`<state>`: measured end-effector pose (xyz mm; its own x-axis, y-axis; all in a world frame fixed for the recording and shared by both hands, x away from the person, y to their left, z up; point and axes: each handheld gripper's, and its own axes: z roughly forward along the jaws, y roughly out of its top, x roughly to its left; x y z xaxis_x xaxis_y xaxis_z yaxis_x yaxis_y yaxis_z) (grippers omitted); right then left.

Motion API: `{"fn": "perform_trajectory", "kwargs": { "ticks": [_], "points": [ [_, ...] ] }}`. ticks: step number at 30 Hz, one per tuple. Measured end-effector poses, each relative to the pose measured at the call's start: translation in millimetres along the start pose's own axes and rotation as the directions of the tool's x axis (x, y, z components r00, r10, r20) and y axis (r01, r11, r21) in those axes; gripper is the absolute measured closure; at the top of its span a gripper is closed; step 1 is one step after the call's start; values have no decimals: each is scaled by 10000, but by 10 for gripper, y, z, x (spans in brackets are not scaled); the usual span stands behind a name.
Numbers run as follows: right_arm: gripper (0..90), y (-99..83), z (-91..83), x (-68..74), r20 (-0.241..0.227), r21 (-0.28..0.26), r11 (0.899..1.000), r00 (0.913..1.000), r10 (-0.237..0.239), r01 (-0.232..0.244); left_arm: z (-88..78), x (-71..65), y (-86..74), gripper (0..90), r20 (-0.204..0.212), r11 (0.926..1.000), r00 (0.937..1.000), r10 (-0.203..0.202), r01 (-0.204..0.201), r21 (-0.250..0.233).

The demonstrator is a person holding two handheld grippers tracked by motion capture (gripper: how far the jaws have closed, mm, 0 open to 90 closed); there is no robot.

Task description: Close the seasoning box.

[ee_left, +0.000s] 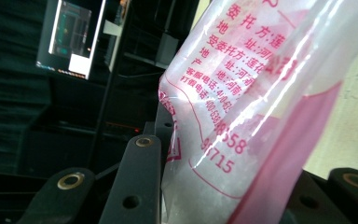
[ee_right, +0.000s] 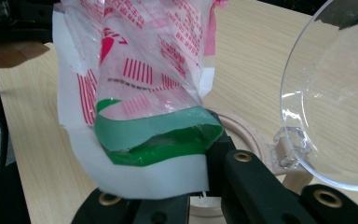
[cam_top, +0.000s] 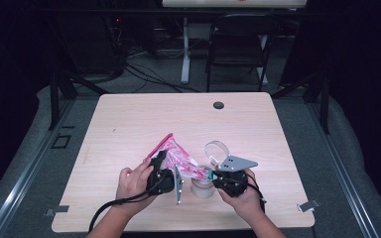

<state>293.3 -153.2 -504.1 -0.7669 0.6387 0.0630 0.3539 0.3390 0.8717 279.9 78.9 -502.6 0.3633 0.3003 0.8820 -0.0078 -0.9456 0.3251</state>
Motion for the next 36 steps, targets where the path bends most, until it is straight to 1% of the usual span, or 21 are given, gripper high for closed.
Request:
{"fn": "perform_trajectory", "kwargs": {
  "ticks": [5,7,9,13,14,16,17,18,19,20,22,24,26,27,28,29,31,33,34,35,36],
  "points": [
    [900,8,16,2,-28,-12,10000,10000,24,-24,36,-46,-55,753,320,9985,9980,-552,550,71],
    [898,7,17,1,-31,-56,10000,10000,62,-63,51,-66,-72,753,555,9964,9949,-842,837,109],
    [893,7,14,-5,-88,-126,9999,9999,87,-88,67,-72,-89,755,650,9945,9924,-1047,1043,102],
    [862,24,-12,-28,-296,-463,9984,9991,303,-317,102,-81,-128,758,1129,9863,9799,-1647,1638,171],
    [853,27,-19,-36,-348,-486,9982,9988,337,-354,115,-96,-137,758,1218,9813,9737,-1923,1924,113],
    [830,28,-31,-48,-374,-543,9978,9986,361,-382,133,-103,-161,759,1453,9734,9627,-2283,2285,157],
    [814,28,-38,-52,-393,-587,9975,9985,373,-396,142,-108,-177,759,1585,9672,9544,-2531,2532,197],
    [798,29,-45,-53,-392,-670,9968,9984,409,-435,157,-128,-191,760,1707,9553,9407,-2933,2953,139],
    [784,31,-54,-56,-414,-730,9963,9982,426,-456,163,-122,-208,760,1827,9551,9380,-2947,2950,259],
    [766,34,-63,-58,-414,-786,9958,9982,436,-467,173,-128,-224,760,1956,9492,9293,-3132,3129,334],
    [715,47,-87,-61,-478,-914,9944,9976,492,-535,195,-142,-266,760,2218,9328,9068,-3584,3573,466],
    [704,63,-114,-63,-503,-1075,9926,9974,509,-561,221,-153,-315,761,2476,9162,8831,-3985,3957,631],
    [694,74,-139,-72,-569,-1207,9909,9970,533,-599,245,-167,-364,761,2647,9024,8640,-4283,4240,763],
    [691,76,-149,-76,-540,-1255,9903,9971,537,-602,256,-171,-390,761,2778,8939,8512,-4452,4404,830],
    [687,76,-158,-79,-510,-1326,9891,9970,578,-642,265,-171,-414,762,2892,8879,8411,-4570,4505,931],
    [684,77,-166,-88,-551,-1359,9886,9968,576,-646,278,-179,-438,762,2994,8778,8272,-4754,4688,985],
    [681,78,-183,-96,-554,-1447,9870,9965,625,-699,305,-188,-485,763,3268,8546,7926,-5147,5047,1219],
    [673,80,-198,-102,-519,-1498,9862,9967,631,-703,328,-199,-528,765,3485,8350,7628,-5447,5319,1407],
    [672,81,-205,-106,-487,-1512,9859,9967,645,-712,340,-204,-547,765,3660,8221,7419,-5617,5504,1461],
    [672,80,-211,-108,-441,-1547,9853,9969,658,-719,347,-203,-567,766,3771,8164,7306,-5692,5565,1541],
    [671,80,-215,-112,-439,-1583,9848,9969,650,-712,356,-209,-583,766,3832,8063,7172,-5821,5701,1578]
  ]
}}
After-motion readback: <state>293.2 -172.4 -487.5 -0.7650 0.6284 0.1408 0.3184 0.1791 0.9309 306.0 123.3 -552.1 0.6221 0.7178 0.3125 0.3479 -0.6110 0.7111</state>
